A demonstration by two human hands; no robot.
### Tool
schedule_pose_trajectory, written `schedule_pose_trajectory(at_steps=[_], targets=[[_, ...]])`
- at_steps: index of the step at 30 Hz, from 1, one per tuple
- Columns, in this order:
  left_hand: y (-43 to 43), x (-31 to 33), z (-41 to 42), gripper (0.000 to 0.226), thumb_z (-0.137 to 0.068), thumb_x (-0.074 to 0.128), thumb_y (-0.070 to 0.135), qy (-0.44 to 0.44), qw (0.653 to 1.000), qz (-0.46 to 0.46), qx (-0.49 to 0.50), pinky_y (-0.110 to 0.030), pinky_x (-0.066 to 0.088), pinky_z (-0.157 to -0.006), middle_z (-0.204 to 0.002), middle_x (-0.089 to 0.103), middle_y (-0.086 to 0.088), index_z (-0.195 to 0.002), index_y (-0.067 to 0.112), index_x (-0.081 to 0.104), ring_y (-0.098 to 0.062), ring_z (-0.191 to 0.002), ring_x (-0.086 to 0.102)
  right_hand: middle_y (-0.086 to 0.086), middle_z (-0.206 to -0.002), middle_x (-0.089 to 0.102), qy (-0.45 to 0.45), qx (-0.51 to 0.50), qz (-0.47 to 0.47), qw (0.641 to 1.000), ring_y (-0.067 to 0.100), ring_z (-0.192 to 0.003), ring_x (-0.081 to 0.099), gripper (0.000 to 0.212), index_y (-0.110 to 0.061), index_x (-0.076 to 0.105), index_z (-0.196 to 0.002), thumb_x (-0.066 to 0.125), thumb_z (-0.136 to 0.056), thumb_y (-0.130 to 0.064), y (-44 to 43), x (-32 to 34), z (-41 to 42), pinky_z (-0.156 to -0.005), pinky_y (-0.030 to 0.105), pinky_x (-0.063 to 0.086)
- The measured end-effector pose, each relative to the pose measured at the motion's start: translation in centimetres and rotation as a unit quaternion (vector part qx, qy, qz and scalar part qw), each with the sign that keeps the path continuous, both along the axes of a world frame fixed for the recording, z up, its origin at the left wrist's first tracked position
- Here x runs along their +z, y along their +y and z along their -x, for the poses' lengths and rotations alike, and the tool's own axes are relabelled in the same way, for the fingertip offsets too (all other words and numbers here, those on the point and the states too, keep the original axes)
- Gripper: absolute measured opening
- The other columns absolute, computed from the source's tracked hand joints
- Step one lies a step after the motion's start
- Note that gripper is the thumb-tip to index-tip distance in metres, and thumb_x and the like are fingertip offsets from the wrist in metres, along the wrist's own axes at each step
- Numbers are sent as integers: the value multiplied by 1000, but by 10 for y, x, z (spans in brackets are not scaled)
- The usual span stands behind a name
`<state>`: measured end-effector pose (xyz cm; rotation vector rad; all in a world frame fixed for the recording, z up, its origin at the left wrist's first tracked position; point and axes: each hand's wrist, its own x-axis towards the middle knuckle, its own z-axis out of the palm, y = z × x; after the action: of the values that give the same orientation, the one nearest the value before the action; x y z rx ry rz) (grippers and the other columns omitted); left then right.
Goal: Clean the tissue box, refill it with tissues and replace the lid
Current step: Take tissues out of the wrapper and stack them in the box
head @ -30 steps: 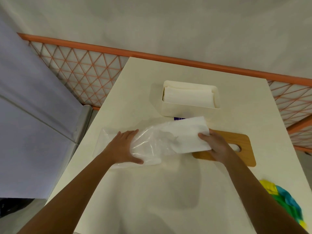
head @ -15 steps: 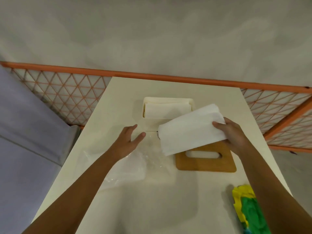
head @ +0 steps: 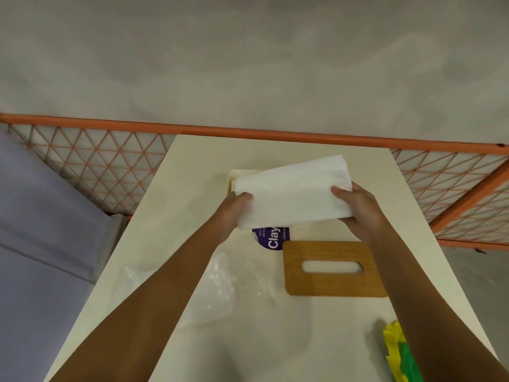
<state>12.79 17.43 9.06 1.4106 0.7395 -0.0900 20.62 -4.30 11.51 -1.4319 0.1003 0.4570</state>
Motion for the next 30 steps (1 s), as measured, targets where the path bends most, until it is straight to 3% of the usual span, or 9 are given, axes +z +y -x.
schedule_pose_trajectory(at_steps=[4,8,13,18,22,25,27,30], targets=[[12,4,-14,43,-93,41,18,8,998,-63,6,-34,41,-89,-127,50,-7,-135,15,38,-24,-108,48,6,-124,58,7,-2,12,1000,26,-113,55,36,-12,49,-129,50,-93,-10,17,-12,-10,-87,35,48],[21,2,-29,40,-96,37,15,-13,988,-152,-9,-29,37,-83,-120,49,-3,-137,13,34,-20,-102,45,8,-126,55,7,28,55,998,26,-112,53,40,-13,45,-133,48,-93,-11,34,-21,-26,-92,38,47],[34,-7,-48,39,-95,42,11,0,969,-248,-17,-30,40,-89,-132,51,-10,-133,8,42,-26,-118,48,13,-131,51,-31,49,194,979,31,-117,50,42,-9,43,-132,50,-91,-9,52,-32,-51,-100,44,44],[48,-22,-62,34,-91,47,7,23,941,-332,-58,-23,35,-75,-120,59,-14,-124,4,53,-26,-104,53,14,-132,50,-27,74,273,959,33,-118,50,44,-7,42,-133,51,-90,-5,63,-45,-67,-93,40,44],[51,-33,-68,44,-89,53,9,22,922,-374,-96,-24,40,-83,-124,58,-14,-133,9,47,-27,-111,55,15,-132,50,-43,99,339,935,33,-119,49,48,-6,41,-134,55,-88,-8,65,-54,-72,-96,41,45],[52,-47,-72,50,-89,54,20,61,865,-478,-140,-31,37,-98,-122,52,-16,-137,17,41,-29,-115,47,16,-132,50,-76,124,387,910,33,-120,48,51,-5,39,-136,55,-88,-8,68,-58,-72,-93,34,43],[51,-51,-72,47,-90,52,24,79,813,-551,-170,-30,32,-98,-117,55,-13,-136,16,40,-27,-118,41,16,-134,49,-97,138,418,893,32,-122,47,58,-7,30,-143,53,-89,-9,70,-59,-70,-86,28,40],[48,-50,-71,42,-92,49,25,97,775,-593,-193,-31,29,-97,-113,58,-12,-132,11,40,-26,-120,37,17,-135,47,-109,150,447,875,32,-123,47,63,-7,21,-146,51,-91,-10,72,-59,-68,-80,24,38]])
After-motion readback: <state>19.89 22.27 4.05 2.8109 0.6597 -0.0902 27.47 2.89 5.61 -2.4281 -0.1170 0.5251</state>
